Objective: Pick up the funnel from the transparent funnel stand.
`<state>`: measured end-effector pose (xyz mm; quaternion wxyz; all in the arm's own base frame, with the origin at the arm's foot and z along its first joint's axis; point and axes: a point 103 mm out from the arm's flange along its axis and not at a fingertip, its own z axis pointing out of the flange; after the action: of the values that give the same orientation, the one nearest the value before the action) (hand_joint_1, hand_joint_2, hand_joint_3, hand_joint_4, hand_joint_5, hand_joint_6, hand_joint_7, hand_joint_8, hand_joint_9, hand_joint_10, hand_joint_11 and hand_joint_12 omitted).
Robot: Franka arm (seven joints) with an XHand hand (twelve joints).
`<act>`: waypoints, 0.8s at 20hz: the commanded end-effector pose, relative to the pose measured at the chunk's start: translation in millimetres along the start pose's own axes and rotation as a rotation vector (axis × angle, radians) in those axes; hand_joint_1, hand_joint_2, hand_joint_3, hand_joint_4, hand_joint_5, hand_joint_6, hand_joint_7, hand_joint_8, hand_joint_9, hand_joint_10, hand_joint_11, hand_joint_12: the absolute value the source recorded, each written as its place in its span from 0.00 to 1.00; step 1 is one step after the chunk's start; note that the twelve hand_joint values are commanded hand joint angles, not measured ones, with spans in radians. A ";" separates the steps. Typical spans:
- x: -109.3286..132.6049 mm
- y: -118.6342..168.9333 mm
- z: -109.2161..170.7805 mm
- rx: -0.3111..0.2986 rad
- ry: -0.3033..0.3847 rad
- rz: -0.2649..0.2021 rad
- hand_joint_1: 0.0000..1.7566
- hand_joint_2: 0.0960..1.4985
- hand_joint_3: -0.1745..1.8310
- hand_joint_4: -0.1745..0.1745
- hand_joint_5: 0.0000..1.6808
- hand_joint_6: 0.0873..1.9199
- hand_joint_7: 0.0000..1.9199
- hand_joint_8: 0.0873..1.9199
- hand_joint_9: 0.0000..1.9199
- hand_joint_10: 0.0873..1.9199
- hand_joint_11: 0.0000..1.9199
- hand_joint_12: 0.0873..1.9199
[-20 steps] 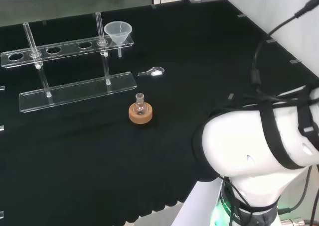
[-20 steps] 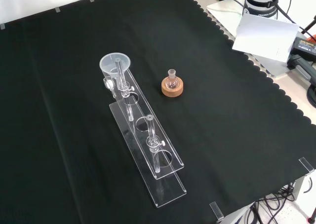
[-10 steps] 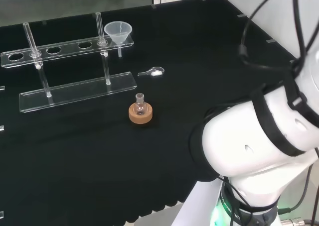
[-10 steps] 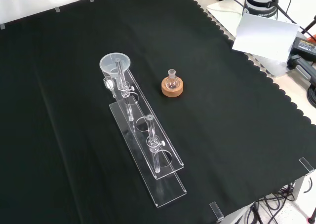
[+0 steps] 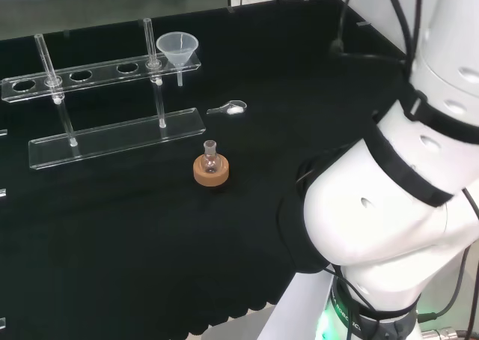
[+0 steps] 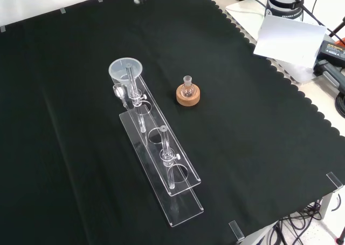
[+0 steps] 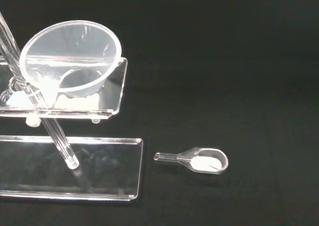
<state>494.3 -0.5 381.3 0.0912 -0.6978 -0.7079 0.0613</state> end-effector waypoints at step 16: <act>77.1 60.9 67.2 0.264 -0.110 -0.111 0.29 0.41 0.32 0.48 0.03 0.00 0.00 0.09 0.01 0.40 0.02 0.78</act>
<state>541.0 64.4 315.3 0.1400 -0.6394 -0.7398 0.1556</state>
